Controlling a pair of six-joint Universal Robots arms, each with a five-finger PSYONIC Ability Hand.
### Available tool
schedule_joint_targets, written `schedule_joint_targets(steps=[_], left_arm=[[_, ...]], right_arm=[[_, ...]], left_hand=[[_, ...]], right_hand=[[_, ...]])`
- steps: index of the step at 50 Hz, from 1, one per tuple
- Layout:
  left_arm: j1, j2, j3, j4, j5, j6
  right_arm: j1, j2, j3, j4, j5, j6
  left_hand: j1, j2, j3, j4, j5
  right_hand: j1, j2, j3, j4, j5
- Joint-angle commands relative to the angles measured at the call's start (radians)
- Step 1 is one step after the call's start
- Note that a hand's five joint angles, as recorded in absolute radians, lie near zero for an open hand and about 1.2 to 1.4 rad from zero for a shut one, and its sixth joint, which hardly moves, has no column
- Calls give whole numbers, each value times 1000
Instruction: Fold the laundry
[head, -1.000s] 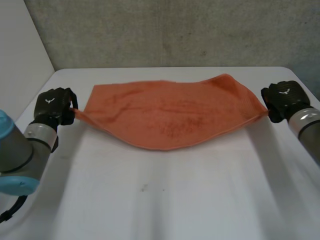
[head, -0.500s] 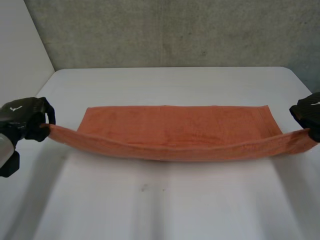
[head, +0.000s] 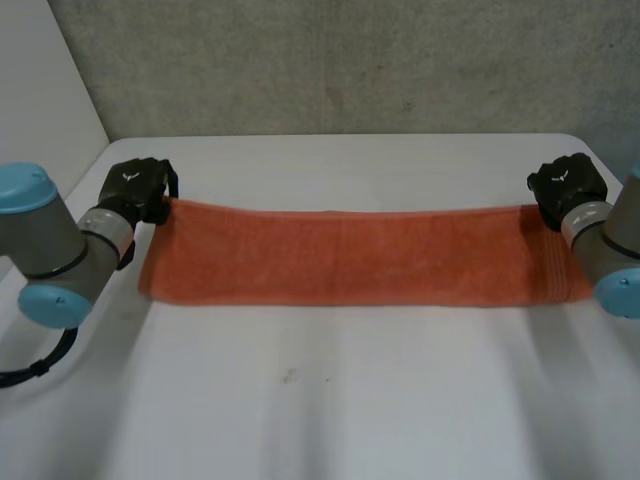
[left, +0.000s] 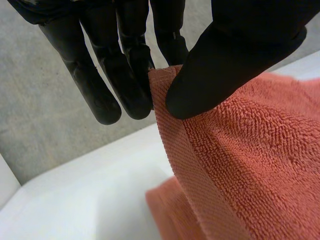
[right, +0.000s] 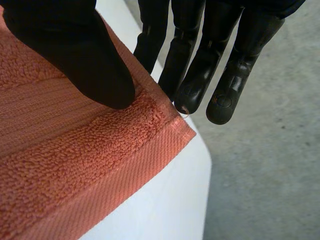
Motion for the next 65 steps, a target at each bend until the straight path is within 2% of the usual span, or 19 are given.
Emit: schedule_joint_targets(steps=[1,9,10,11,12,13,15,19,21,27,29,32,37,40,46,48,53,62,65], left_arm=[[-4,-119,148,15,-27,2],[-19,-164,197,51,-48,0],[-19,-164,197,52,-47,0],[-31,-159,186,84,-44,0],[-43,-153,171,114,-43,0],[-44,-153,171,115,-43,0],[-70,-124,128,171,-32,-1],[-82,-66,73,211,-17,0],[-83,-37,44,223,-12,0],[-94,124,-85,234,-17,2],[-94,169,-128,234,-20,2],[-91,272,-223,234,-23,0],[-91,448,-435,237,-21,0],[-91,489,-479,237,-28,0],[-93,594,-622,225,-29,-6],[-93,603,-647,225,-31,-6],[-93,598,-687,231,-72,-11],[-93,586,-688,236,-130,-12],[-91,575,-688,236,-130,-12]], right_arm=[[20,112,-111,-106,65,-11],[29,179,-194,-109,82,-8],[35,183,-199,-109,87,-2],[35,183,-199,-109,87,-2],[49,181,-199,-109,91,1],[62,170,-193,-111,105,7],[70,152,-183,-115,120,22],[70,69,-139,-120,140,105],[64,-45,-66,-122,136,224],[63,-201,45,-112,110,389],[50,-283,111,-99,65,446],[32,-316,151,-82,31,451],[-66,-403,258,68,-114,455],[-103,-414,294,145,-162,451],[-177,-414,347,179,-205,438],[-207,-399,376,178,-240,396],[-218,-319,403,155,-289,296],[-220,-212,404,79,-297,168],[-220,-178,392,44,-291,165]], left_hand=[[213,178,179,178,186],[213,178,179,178,186],[213,178,179,178,186],[-8,-43,-42,-42,-34],[-815,-850,-849,-849,-842],[-823,-858,-857,-858,-850],[-1009,-1044,-1043,-1043,-1036],[-1009,-1044,-1043,-1043,-1036],[-1009,-1044,-1043,-1043,-1036],[-1009,-1044,-1043,-1043,-1036],[-1009,-1044,-1043,-1043,-1036],[-1009,-1044,-1043,-1043,-1036],[-1009,-1044,-1043,-1043,-1036],[-1009,-1044,-1043,-1043,-1036],[-1009,-1044,-1043,-1043,-1036],[-1009,-1044,-1043,-1043,-1036],[-1009,-1044,-1043,-1043,-1036],[-1009,-1044,-1043,-1043,-1036],[-1009,-1044,-1043,-1043,-1036]], right_hand=[[408,216,208,205,230],[404,211,203,200,226],[-541,-734,-742,-744,-719],[-550,-743,-751,-754,-729],[-813,-1006,-1014,-1017,-991],[-813,-1006,-1014,-1017,-991],[-813,-1006,-1014,-1017,-991],[-813,-1006,-1014,-1017,-991],[-813,-1006,-1014,-1017,-991],[-813,-1006,-1014,-1017,-991],[-813,-1006,-1014,-1017,-991],[-813,-1006,-1014,-1017,-991],[-813,-1006,-1014,-1017,-991],[-813,-1006,-1014,-1017,-991],[-727,-919,-927,-930,-905],[-543,-735,-743,-746,-721],[-407,-600,-608,-610,-585],[-357,-549,-558,-560,-535],[-222,-414,-422,-425,-400]])
